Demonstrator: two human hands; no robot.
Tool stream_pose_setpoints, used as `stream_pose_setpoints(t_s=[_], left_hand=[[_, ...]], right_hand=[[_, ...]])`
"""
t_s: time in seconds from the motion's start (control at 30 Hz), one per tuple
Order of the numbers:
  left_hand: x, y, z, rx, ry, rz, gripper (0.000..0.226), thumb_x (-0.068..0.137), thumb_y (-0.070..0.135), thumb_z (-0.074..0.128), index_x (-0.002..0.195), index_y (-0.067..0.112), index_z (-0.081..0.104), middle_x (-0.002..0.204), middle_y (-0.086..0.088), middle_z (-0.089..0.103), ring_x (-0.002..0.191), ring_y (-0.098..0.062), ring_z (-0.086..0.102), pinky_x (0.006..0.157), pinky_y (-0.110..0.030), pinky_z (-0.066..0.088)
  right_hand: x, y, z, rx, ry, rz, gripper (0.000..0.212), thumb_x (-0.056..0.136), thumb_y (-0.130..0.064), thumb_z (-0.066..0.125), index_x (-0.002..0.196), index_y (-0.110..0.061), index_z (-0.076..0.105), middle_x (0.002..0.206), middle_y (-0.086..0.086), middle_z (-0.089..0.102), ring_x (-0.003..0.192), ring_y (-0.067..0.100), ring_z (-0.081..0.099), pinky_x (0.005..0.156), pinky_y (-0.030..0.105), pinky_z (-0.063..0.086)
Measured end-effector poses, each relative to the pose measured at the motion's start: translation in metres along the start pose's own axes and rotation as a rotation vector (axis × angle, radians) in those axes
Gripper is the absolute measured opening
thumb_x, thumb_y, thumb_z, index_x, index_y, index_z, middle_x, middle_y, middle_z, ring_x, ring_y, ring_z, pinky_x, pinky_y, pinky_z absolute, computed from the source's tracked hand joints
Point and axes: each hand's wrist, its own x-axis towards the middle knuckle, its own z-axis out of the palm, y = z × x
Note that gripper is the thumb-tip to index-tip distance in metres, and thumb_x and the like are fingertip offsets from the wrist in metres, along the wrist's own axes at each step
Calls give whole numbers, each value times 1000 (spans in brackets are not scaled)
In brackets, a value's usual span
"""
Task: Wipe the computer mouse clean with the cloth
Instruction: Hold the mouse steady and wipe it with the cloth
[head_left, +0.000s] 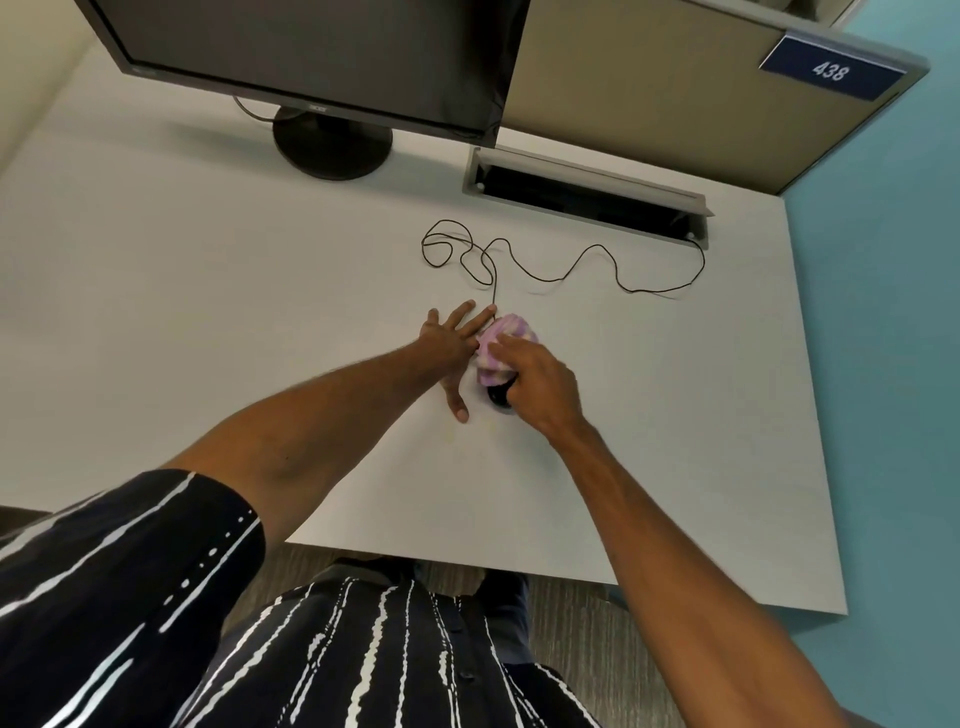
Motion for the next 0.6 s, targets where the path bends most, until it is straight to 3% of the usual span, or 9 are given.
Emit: stream_pose_setpoints(t_s=[0.1,0.23,0.37,0.43,0.5,0.6], left_hand=[[2,0,-1,2,-6,4,171,63,84,88,173,24,-29,177,-2,-41,167,-36,-31,135,-70,9],[2,-1,1,-6,20,2,175,59,86,88,172,23,-30,179,-1,-37,168,-36,-27,134,-70,11],[1,-2,2,-24,34,7,176,57,85,90,172,25,-29,179,1,-36,169,-34,-25,135,-68,12],[1,-3,2,-33,29,15,176,58,84,91,172,25,-30,179,0,-37,169,-34,-26,134,-70,11],[2,-3,3,-36,34,20,177,57,84,91,172,25,-29,179,1,-36,169,-34,-26,134,-71,11],[3,-4,4,-42,34,26,177,57,83,92,172,26,-30,179,1,-37,169,-35,-26,133,-71,11]], right_hand=[[-18,3,17,-135,-2,-71,63,94,-8,67,153,-24,51,161,-3,47,153,19,39,105,41,57],[-59,9,35,-226,16,-136,74,90,4,50,158,-26,43,167,-4,37,159,18,28,117,37,45],[-99,15,49,-221,0,-292,71,80,6,60,146,-19,59,156,1,54,150,22,45,103,47,56],[-108,22,49,-137,77,-297,57,80,3,65,132,-18,71,143,-1,67,139,19,58,94,43,61],[-111,28,43,-38,223,-268,49,84,2,58,124,-20,77,136,-3,71,133,14,63,95,37,62],[-100,33,23,77,436,-164,62,82,8,50,133,-21,72,141,-6,68,135,9,61,102,22,56]])
